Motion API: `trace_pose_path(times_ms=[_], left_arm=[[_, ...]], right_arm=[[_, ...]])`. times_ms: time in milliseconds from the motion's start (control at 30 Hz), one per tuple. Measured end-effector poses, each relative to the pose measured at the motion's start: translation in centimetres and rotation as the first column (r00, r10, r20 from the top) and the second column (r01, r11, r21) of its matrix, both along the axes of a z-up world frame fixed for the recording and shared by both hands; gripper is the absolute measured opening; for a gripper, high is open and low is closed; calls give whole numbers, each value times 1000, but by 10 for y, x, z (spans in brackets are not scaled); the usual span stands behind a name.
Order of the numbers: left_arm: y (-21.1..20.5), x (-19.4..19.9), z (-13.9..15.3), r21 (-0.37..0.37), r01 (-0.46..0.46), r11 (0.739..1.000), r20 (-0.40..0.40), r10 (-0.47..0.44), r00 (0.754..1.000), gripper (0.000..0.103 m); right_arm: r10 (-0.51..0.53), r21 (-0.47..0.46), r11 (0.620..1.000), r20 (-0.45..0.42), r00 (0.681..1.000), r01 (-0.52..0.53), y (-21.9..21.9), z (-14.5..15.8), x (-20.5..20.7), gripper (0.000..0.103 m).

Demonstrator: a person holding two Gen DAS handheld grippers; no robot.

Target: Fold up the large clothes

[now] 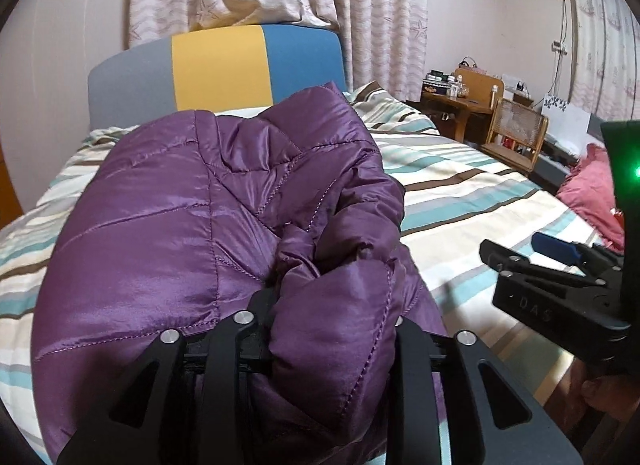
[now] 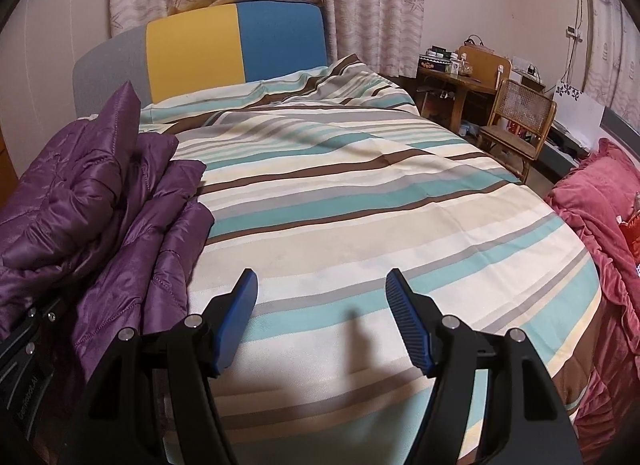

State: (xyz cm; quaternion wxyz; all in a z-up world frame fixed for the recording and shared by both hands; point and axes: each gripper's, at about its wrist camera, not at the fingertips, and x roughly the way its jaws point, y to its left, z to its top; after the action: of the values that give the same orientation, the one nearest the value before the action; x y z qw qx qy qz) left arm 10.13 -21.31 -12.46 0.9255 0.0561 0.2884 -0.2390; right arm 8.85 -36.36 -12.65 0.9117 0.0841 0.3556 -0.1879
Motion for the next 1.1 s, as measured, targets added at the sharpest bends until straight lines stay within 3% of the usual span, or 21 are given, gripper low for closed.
trace_pose_path(times_ms=[67, 100, 133, 200, 233, 367, 433, 500, 700, 800, 933, 1033, 1100], left_arm=[[4, 0, 3, -40, 13, 999, -16, -14, 1000, 36], [5, -2, 5, -58, 26, 998, -22, -27, 999, 46], [7, -6, 8, -101, 59, 993, -30, -62, 998, 63], [9, -19, 15, -156, 125, 980, -28, -131, 991, 82], [10, -27, 19, -164, 155, 974, -12, -159, 987, 85], [19, -46, 32, -171, 196, 965, 19, -196, 980, 85], [32, -49, 41, -211, 185, 960, 26, -184, 983, 85], [49, -48, 51, -256, 142, 956, 45, -135, 990, 92], [112, -15, 63, -372, -103, 923, 13, 116, 993, 92], [142, 13, 58, -360, -276, 891, -63, 272, 960, 92], [162, 49, 45, -288, -422, 860, -176, 386, 906, 92], [156, 69, 29, -208, -438, 874, -257, 383, 887, 92], [150, 72, 22, -190, -425, 885, -264, 371, 890, 92]], right_arm=[[6, -9, 1000, 1, 1000, -6, 2, 1, 0, 66], [8, -13, 1000, 1, 1000, -8, 3, 2, 0, 66], [10, -19, 1000, 3, 1000, -10, 4, 3, 0, 66], [11, -32, 999, 6, 1000, -11, 5, 4, 0, 66], [12, -32, 999, 6, 1000, -12, 5, 4, 0, 66], [11, -31, 999, 11, 1000, -11, 5, 6, 1, 66], [17, -29, 999, 12, 1000, -16, 6, 7, 2, 66], [22, -32, 999, 17, 1000, -21, 8, 10, 2, 67], [52, -39, 998, 38, 998, -50, 15, 21, 6, 67], [80, -44, 996, 55, 995, -77, 22, 31, 10, 67], [131, -36, 991, 112, 985, -128, 34, 58, 22, 67], [193, -16, 981, 169, 966, -194, 51, 86, 41, 68], [244, -5, 969, 197, 950, -248, 67, 102, 56, 68]])
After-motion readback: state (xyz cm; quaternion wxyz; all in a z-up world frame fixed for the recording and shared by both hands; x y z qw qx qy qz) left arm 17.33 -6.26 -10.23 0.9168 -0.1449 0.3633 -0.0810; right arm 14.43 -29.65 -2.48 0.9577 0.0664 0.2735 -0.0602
